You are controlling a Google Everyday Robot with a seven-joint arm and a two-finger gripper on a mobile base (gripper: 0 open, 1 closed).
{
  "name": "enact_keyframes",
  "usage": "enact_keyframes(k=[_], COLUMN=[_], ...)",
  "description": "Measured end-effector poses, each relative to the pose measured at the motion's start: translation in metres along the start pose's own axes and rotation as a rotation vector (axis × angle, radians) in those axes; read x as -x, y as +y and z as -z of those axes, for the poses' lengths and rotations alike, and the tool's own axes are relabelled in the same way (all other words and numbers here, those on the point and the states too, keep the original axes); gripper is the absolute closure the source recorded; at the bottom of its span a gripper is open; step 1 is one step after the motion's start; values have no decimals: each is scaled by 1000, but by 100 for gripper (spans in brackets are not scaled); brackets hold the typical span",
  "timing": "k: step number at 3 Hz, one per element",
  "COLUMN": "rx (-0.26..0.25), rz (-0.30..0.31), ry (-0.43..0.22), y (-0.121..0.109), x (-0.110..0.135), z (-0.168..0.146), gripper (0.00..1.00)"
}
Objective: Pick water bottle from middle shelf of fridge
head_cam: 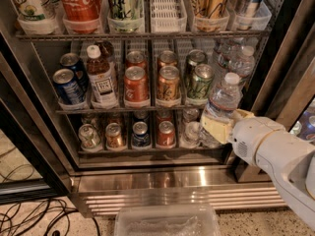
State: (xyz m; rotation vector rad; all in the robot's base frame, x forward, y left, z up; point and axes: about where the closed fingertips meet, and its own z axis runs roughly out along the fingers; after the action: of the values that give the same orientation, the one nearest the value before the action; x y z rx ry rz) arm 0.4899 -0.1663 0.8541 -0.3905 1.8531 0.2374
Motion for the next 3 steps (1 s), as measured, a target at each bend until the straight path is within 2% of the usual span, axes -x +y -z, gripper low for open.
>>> enact_keyframes(k=[1, 2, 3], rx=[90, 277, 473], rz=[9, 49, 110], ry=[40, 130, 180], y=[25, 68, 106], x=[-11, -29, -26], z=[-6, -7, -8], gripper=[100, 100, 100])
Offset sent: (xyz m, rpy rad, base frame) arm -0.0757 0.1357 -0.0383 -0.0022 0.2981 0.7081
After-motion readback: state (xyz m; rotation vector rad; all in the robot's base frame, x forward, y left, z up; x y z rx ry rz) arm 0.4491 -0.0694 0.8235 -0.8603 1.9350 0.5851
